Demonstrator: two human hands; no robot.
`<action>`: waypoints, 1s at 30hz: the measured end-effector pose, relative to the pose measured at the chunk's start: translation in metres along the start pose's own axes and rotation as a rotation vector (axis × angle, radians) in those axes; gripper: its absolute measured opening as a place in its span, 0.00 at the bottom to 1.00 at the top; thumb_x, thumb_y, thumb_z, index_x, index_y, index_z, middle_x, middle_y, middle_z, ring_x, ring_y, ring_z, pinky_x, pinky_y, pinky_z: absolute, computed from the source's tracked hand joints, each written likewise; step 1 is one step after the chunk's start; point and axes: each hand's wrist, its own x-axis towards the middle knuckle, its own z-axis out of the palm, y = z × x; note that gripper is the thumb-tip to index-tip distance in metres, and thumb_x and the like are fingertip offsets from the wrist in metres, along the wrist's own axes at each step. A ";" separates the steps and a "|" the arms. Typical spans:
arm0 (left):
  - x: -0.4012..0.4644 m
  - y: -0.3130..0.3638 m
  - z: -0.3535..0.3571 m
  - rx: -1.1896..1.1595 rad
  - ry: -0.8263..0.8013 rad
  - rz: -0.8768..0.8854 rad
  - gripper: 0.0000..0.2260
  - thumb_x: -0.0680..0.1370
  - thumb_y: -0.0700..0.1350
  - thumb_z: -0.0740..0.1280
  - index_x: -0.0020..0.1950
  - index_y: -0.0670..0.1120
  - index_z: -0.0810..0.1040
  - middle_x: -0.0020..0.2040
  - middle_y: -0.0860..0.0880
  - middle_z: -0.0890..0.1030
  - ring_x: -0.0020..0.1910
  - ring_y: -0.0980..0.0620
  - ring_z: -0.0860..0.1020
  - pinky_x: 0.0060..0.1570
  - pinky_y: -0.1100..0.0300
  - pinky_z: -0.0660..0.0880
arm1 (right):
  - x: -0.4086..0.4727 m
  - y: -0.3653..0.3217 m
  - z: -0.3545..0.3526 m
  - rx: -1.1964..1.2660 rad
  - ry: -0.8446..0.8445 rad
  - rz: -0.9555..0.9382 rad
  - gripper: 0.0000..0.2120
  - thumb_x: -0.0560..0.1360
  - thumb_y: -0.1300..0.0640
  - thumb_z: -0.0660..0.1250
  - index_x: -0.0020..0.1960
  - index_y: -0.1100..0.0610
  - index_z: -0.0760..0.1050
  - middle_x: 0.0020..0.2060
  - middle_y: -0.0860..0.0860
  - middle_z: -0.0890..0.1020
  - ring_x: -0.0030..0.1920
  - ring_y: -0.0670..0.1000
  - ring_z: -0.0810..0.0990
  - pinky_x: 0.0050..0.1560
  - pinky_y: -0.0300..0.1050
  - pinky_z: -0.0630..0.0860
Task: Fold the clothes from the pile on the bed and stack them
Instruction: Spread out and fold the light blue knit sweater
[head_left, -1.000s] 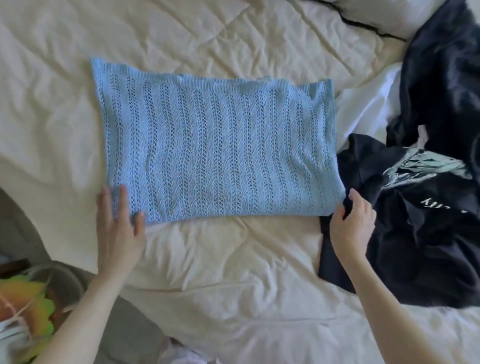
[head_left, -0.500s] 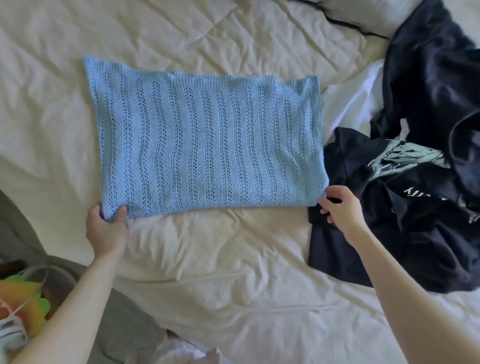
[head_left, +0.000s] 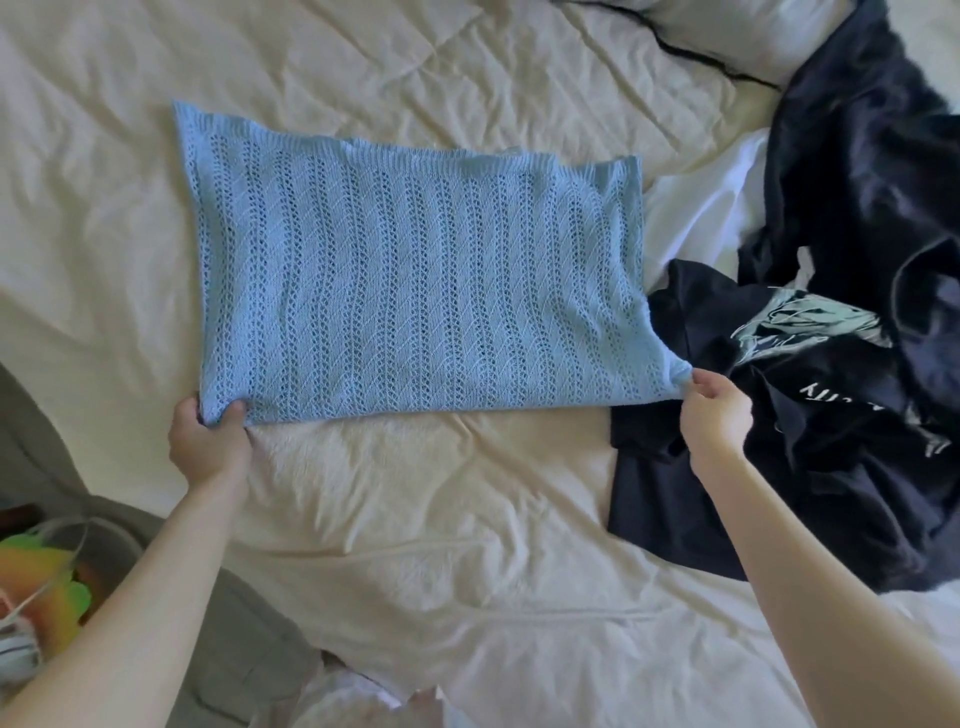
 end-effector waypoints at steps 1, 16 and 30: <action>0.001 0.000 -0.001 -0.033 -0.014 -0.026 0.13 0.76 0.40 0.67 0.59 0.41 0.75 0.55 0.41 0.79 0.49 0.42 0.79 0.53 0.47 0.77 | -0.008 -0.004 0.003 -0.067 0.056 -0.076 0.16 0.78 0.63 0.57 0.63 0.58 0.75 0.56 0.56 0.77 0.54 0.55 0.74 0.53 0.45 0.69; -0.008 0.019 -0.023 -0.463 -0.123 -0.396 0.08 0.76 0.40 0.69 0.39 0.43 0.72 0.25 0.50 0.75 0.22 0.57 0.70 0.26 0.65 0.67 | -0.147 -0.028 0.116 -0.718 -0.459 -1.151 0.27 0.80 0.49 0.59 0.76 0.53 0.58 0.76 0.55 0.56 0.76 0.59 0.52 0.71 0.62 0.38; -0.006 0.094 -0.066 -0.602 -0.114 -0.027 0.06 0.79 0.38 0.63 0.55 0.41 0.72 0.51 0.45 0.79 0.49 0.51 0.80 0.50 0.57 0.78 | -0.180 -0.045 0.148 -0.729 -0.592 -1.043 0.27 0.82 0.48 0.51 0.78 0.51 0.47 0.77 0.50 0.44 0.77 0.53 0.41 0.73 0.56 0.37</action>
